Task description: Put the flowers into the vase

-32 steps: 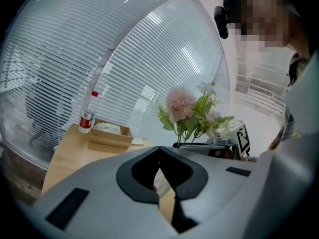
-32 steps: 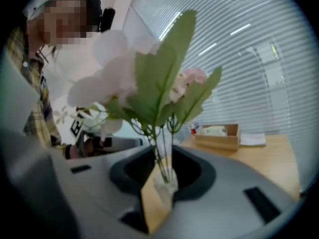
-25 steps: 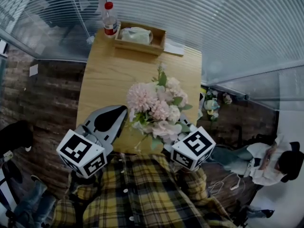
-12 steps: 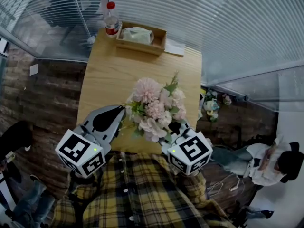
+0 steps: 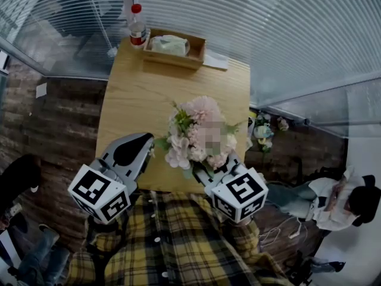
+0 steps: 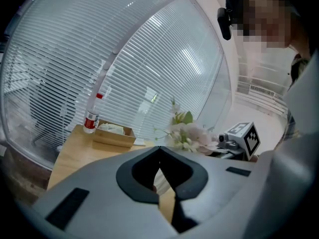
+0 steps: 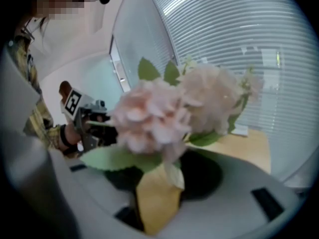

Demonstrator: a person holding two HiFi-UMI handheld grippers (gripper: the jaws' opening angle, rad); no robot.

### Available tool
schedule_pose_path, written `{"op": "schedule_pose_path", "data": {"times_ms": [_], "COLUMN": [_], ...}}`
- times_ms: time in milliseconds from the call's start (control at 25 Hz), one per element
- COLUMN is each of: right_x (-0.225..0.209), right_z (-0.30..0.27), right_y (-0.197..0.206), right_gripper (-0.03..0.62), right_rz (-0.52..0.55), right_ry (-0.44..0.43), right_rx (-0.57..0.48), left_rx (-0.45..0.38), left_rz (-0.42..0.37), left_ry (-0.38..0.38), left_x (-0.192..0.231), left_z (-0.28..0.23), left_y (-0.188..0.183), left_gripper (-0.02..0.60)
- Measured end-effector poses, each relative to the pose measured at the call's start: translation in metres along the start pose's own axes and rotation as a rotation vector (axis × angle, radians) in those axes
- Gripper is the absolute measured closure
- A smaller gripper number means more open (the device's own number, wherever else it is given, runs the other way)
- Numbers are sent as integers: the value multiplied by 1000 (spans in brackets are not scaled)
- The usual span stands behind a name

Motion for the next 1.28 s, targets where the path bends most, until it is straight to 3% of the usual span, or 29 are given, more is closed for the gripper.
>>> {"op": "schedule_pose_path", "data": {"times_ms": [720, 1000, 1280], "right_x": [-3, -20, -38], "right_z": [29, 53, 81], "right_y": [16, 14, 9], "right_gripper": [428, 526, 569], "right_rz": [-70, -136, -174], "right_ry": [25, 83, 156], "right_rx": [-62, -136, -210], "left_rx": [10, 21, 32], "left_rz": [-20, -36, -49], "left_ry": [32, 57, 82], "left_x": [-15, -24, -32], "left_z": [-2, -8, -11], "left_y": [0, 0, -1], "left_gripper": [571, 571, 571]}}
Point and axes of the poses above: the fingertips, and each gripper's own axes: z backward along the fingers, x to its left, y out of its underside, the point moved 1 cm from there along z, backward along the fingers, and after that the axes turned 5 degrees about y, right-handed, at the moved point
